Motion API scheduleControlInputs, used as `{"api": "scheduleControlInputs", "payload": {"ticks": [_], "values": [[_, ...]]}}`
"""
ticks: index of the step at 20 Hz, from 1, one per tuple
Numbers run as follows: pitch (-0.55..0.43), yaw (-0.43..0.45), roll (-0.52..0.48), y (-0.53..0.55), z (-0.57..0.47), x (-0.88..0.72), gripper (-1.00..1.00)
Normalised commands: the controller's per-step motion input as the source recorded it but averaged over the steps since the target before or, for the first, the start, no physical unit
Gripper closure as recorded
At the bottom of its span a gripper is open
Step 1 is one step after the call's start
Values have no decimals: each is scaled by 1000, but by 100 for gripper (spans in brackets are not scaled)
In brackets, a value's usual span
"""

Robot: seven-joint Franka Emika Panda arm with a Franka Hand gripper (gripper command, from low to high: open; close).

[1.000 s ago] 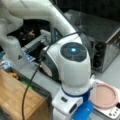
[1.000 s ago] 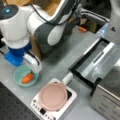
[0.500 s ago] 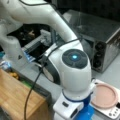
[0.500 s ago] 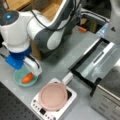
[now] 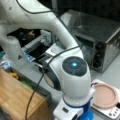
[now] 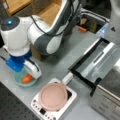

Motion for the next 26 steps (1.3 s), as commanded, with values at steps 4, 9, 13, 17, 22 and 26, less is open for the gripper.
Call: {"api": "scheduleControlInputs", "payload": {"ticks": [4, 9, 13, 17, 22, 26], "values": [[62, 34, -12, -143, 6, 196, -100], [58, 43, -63, -109, -12, 194, -100], [72, 44, -139, -66, -10, 204, -100], [88, 38, -172, -23, 3, 210, -100], [109, 37, -204, 37, 0, 240, -100], [108, 27, -233, 71, -17, 292, -100]]}}
